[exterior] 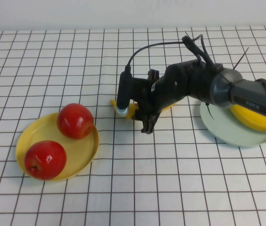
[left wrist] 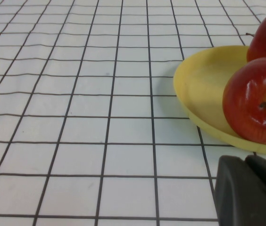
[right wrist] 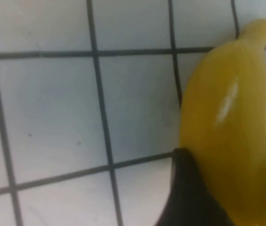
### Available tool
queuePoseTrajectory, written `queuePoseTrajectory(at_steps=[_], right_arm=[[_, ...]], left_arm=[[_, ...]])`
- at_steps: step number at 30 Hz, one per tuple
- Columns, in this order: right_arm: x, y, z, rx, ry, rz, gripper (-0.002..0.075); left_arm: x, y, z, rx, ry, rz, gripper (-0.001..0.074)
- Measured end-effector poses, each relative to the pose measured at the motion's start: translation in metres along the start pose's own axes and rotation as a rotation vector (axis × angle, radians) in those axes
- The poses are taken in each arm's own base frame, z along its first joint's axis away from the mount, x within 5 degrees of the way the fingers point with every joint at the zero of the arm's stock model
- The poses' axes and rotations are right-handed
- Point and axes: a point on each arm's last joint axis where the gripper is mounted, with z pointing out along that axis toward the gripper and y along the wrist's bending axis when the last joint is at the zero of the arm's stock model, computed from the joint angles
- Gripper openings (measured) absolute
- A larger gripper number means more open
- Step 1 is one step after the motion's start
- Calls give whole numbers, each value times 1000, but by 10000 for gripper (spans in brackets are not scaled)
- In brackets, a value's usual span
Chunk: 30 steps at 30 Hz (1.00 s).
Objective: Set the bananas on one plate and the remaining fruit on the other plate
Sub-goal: Put another type of fruit in the right plate
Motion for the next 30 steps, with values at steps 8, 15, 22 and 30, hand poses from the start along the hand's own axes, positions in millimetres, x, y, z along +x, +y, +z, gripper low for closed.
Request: queuePoseTrajectory(at_steps=[8,15,22,30], right_arm=[[-26,-21,-73,75,-81,322,346],[4,-31,-139,107,118,745,345],[81,-17,-130,61,406,922,343],[106,-23,-124,109,362,987,342]], left_arm=[[0,0,0,0,0,0,-4],[0,0,0,0,0,0,-4],[0,0,0,0,0,0,-4],[0,0,0,0,0,0,-4]])
